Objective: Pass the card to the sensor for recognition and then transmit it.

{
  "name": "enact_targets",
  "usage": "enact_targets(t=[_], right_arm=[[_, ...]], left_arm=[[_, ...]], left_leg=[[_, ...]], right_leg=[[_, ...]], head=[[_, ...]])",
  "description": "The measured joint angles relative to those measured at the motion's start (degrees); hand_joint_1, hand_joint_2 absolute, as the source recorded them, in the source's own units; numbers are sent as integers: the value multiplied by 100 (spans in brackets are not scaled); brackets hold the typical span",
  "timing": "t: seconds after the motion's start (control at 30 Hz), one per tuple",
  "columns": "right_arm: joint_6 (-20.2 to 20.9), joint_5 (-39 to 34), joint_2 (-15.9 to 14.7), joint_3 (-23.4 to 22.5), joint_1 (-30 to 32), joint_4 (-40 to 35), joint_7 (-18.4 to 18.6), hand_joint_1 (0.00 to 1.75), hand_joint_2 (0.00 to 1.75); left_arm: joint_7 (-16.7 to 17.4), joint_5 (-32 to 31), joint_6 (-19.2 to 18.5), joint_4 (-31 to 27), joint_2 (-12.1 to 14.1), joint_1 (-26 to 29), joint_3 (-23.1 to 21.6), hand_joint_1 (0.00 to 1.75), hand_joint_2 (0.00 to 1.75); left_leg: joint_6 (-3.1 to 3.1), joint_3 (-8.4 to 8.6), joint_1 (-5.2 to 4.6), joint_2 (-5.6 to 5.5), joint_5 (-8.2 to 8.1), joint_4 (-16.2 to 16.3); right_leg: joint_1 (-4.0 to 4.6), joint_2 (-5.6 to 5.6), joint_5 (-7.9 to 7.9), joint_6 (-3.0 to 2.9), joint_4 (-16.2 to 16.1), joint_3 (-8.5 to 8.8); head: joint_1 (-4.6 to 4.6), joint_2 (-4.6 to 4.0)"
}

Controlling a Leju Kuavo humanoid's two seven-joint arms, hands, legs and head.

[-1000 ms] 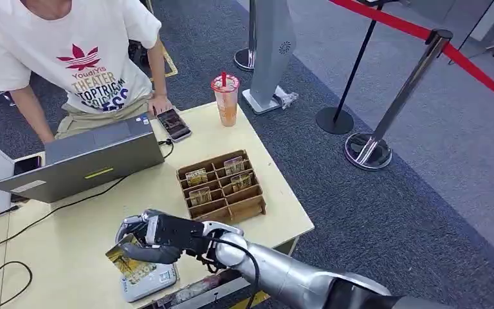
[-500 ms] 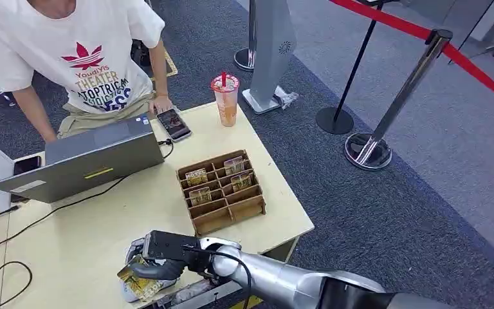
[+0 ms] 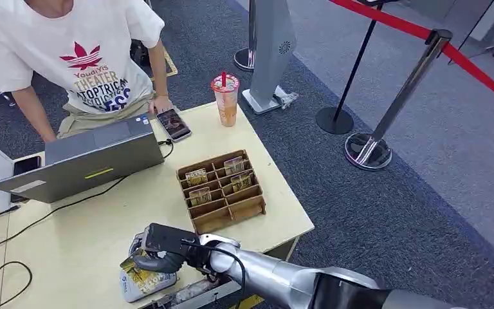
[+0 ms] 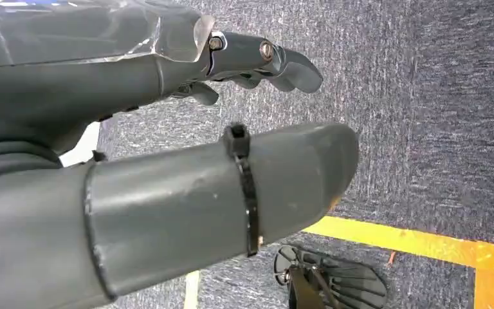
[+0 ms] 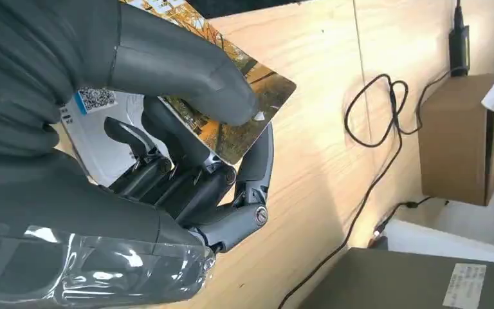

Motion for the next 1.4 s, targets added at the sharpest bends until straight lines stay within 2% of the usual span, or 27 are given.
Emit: enact_targets(t=[0.67, 1.07, 1.4], right_arm=[[140, -177, 590, 72, -272, 1040, 79, 175, 175], [133, -205, 671, 192, -331, 1655, 98, 175, 175], [74, -313, 680, 195, -463, 1875, 94, 175, 175]], left_arm=[[-4, 142, 85, 0, -24, -6, 7, 0, 0], [-57, 157, 83, 0, -22, 29, 11, 0, 0], [-57, 155, 81, 0, -15, 37, 11, 0, 0]], left_leg=[[0, 0, 1, 0, 0, 0], [0, 0, 1, 0, 0, 0], [-2, 2, 1, 1, 1, 0]], right_leg=[[3, 0, 0, 0, 1, 0], [3, 0, 0, 0, 1, 0], [3, 0, 1, -1, 1, 0]], head=[[2, 0], [2, 0], [2, 0]])
